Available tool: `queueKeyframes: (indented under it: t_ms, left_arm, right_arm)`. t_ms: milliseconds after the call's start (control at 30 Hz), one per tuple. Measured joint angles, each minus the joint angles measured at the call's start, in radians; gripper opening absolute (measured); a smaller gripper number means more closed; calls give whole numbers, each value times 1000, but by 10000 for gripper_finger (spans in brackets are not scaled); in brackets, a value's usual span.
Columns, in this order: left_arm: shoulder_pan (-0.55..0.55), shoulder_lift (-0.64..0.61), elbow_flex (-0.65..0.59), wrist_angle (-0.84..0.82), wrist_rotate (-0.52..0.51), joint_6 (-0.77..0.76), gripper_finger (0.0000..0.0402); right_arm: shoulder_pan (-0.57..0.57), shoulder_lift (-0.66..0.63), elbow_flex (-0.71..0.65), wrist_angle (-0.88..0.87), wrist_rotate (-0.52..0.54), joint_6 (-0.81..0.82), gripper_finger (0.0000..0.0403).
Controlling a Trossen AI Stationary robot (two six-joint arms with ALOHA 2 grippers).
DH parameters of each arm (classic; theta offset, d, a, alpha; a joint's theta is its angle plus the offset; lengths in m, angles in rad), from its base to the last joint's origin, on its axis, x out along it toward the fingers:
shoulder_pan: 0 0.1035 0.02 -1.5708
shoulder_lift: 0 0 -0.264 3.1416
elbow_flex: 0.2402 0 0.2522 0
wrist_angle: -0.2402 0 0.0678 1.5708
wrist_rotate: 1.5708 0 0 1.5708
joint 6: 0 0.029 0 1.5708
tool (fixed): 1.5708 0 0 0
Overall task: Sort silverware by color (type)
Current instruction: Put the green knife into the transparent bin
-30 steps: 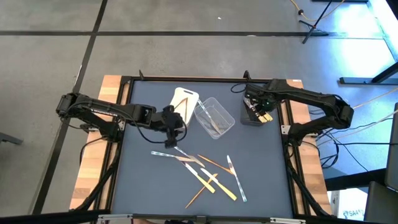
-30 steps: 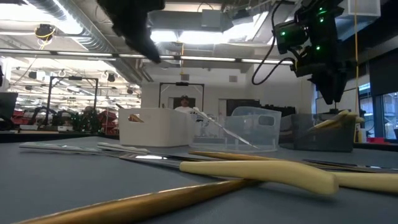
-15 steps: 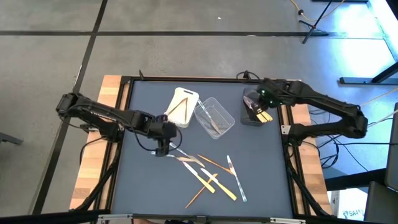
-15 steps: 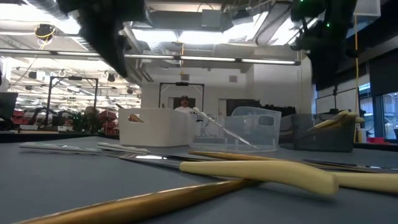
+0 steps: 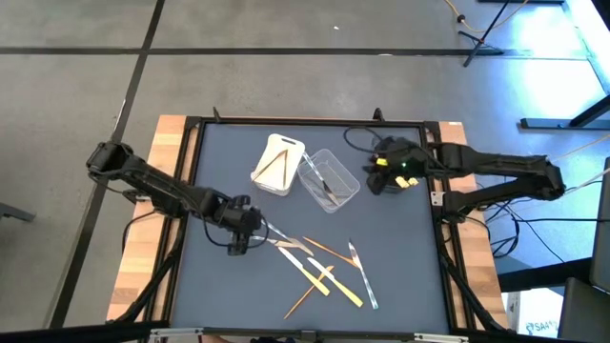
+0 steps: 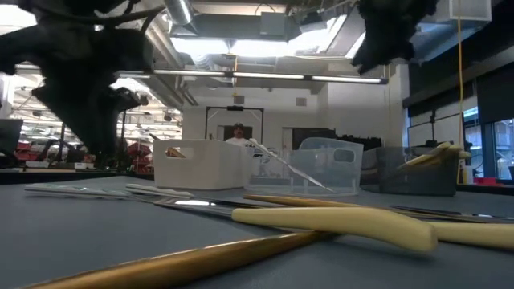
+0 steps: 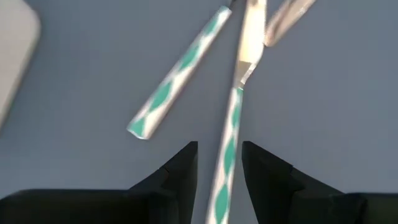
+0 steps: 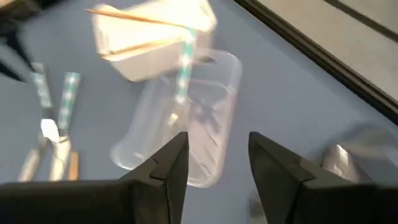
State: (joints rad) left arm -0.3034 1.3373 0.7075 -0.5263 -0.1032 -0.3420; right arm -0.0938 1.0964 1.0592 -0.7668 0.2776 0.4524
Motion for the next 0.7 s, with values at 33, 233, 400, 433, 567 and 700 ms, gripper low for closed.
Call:
queueKeyframes:
  t_ms: [33, 233, 400, 433, 567, 700]
  left_arm:
    - [-6, 0, -13, 10, 7, 0, 119]
    - [-37, 0, -71, 26, 13, -9, 119]
    - [-53, 0, -115, 23, 13, -54, 119]
    - [-57, 0, -121, 24, 12, -59, 119]
    - [-60, 0, -138, 26, 10, -75, 119]
    - [-60, 0, -161, 32, 9, -74, 119]
  right_arm:
    - [17, 5, 0, 18, 0, -15, 154]
    - [103, 75, 0, 98, 0, -93, 154]
    - [155, 143, 0, 164, -1, -125, 154]
    - [161, 156, 0, 177, -1, -129, 154]
    - [178, 203, 0, 210, -1, -145, 154]
    - [181, 240, 0, 241, -1, -146, 154]
